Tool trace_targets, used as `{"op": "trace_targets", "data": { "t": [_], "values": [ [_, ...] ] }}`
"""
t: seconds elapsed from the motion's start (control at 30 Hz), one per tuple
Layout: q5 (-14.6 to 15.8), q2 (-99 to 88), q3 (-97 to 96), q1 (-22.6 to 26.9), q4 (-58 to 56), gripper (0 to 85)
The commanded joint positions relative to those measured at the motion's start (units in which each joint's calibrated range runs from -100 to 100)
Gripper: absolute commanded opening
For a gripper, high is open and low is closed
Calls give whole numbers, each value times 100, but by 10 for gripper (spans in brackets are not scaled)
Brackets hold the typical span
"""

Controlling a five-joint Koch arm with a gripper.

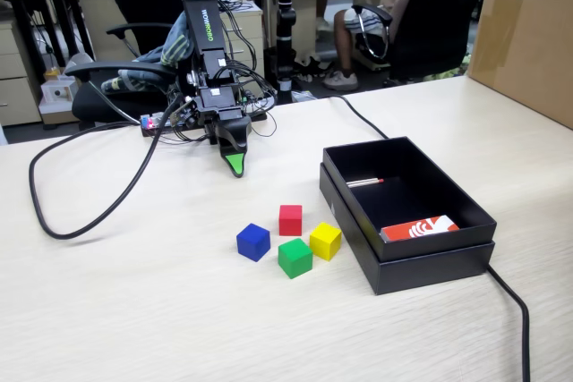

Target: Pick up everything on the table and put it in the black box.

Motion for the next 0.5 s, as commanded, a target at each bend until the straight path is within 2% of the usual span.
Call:
{"op": "trace_targets", "data": {
  "t": [0.0,0.47],
  "values": [
    [-20,-13,-139,0,-221,503],
    [-103,-13,-139,54,-221,501]
  ]
}}
